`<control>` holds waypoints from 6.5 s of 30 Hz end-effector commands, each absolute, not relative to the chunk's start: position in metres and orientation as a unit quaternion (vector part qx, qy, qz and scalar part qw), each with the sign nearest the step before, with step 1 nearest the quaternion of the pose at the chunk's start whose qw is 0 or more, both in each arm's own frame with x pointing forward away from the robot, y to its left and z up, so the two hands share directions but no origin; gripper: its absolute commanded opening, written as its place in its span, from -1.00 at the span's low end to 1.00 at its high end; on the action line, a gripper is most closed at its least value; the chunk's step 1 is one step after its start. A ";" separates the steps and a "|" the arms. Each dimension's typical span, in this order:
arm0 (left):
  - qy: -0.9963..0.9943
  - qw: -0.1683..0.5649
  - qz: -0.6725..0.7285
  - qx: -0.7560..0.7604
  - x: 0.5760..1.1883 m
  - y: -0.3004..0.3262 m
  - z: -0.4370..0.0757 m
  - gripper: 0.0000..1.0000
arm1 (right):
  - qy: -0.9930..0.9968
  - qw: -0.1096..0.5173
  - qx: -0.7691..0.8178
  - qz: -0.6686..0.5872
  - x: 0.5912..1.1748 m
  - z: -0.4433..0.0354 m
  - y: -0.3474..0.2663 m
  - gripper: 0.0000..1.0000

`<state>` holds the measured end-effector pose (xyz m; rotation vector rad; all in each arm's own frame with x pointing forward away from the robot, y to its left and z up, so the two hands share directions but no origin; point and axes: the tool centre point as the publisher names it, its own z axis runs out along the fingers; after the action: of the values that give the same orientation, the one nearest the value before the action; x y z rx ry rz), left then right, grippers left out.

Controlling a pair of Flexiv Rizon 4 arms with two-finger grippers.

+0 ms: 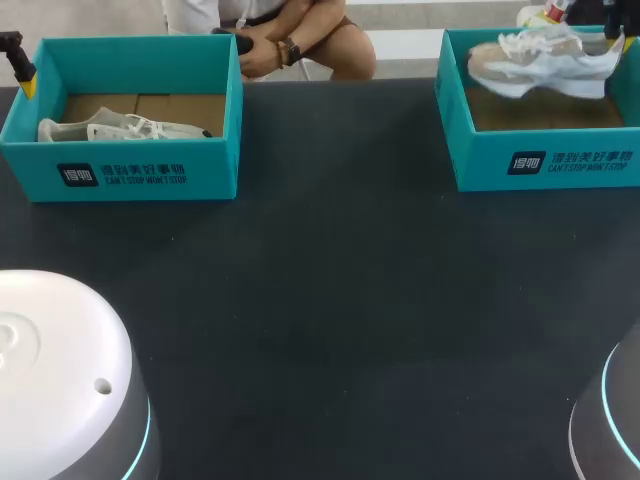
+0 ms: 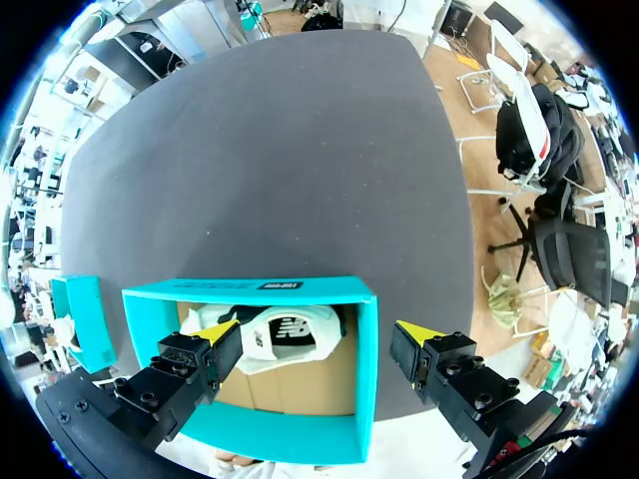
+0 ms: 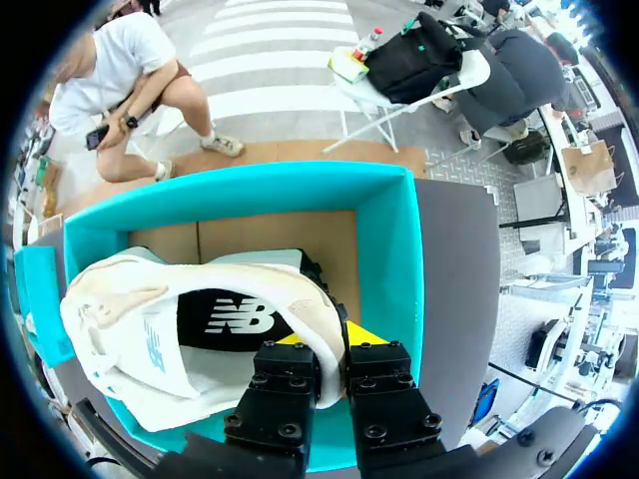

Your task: Take the shoe out of the shoebox, open the shoe tongue, remove and reinsert the insole, then place the shoe into the shoebox

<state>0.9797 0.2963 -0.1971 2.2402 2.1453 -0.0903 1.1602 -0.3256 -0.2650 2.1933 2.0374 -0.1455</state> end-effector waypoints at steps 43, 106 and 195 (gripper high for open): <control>0.691 0.019 -0.027 0.722 0.978 0.296 -0.197 1.00 | 0.704 0.206 0.680 0.014 0.880 -0.131 -0.080 -1.00; 0.691 0.019 -0.027 0.722 0.978 0.296 -0.197 1.00 | 0.702 0.149 0.695 -0.043 0.698 -0.260 0.112 -1.00; 0.691 0.019 -0.027 0.722 0.978 0.296 -0.197 1.00 | 0.951 0.027 0.304 -0.058 0.685 -0.248 0.151 1.00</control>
<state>0.9797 0.2963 -0.1971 2.2401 2.1453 -0.0903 0.6781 0.1478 -0.2450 1.1120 2.8169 -0.1086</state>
